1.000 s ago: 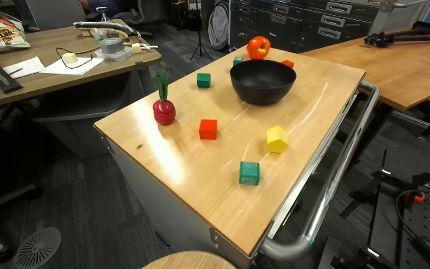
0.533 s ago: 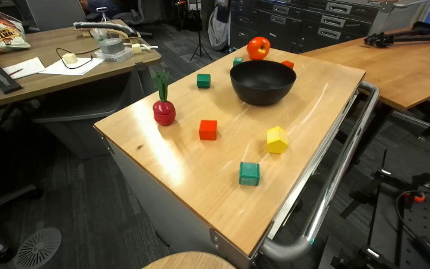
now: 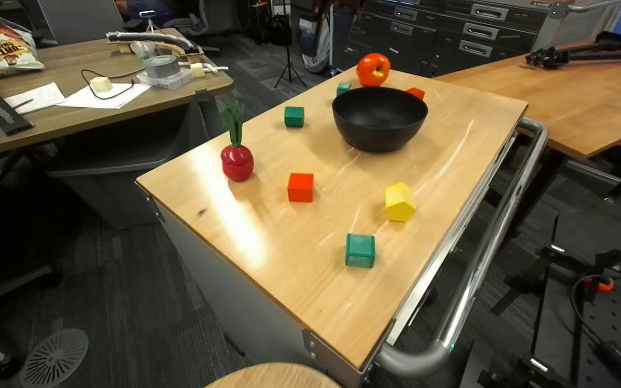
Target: Put the objects that are near the edge away from you in the bowl except the apple which you must move to the left, then put the rest of the blocks one at a time in the bowl, then move the apple to the right
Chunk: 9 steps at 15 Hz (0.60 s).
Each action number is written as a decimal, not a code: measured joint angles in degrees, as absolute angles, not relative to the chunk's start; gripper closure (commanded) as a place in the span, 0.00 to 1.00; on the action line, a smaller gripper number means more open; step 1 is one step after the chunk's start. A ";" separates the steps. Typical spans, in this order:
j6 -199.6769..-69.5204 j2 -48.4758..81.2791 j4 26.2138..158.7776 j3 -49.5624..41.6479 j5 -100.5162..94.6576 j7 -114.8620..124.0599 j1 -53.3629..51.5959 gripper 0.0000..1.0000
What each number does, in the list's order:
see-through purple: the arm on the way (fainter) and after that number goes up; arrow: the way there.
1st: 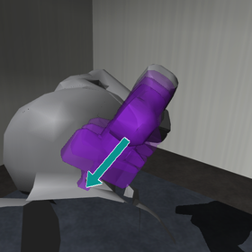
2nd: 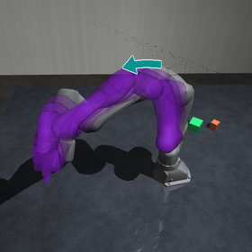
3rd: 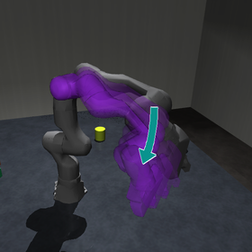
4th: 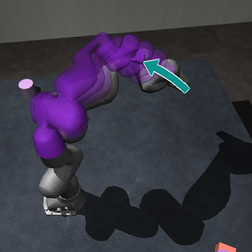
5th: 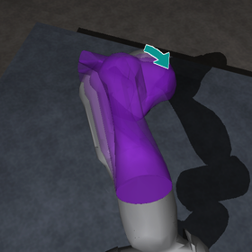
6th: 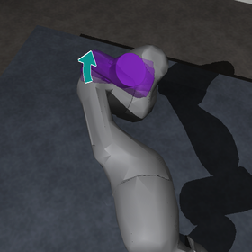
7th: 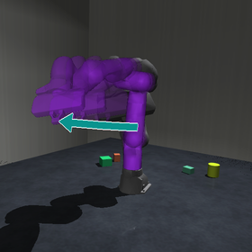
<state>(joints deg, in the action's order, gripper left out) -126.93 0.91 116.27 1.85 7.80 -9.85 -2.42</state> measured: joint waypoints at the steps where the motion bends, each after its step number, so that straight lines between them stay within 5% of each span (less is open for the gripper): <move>1: -127.03 2.18 115.35 2.35 7.95 -10.47 -2.73 0.00; 9: -129.47 17.12 103.91 5.31 6.74 -11.26 -4.45 0.00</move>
<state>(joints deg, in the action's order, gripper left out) -129.47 17.12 103.91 5.31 6.74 -11.26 -4.45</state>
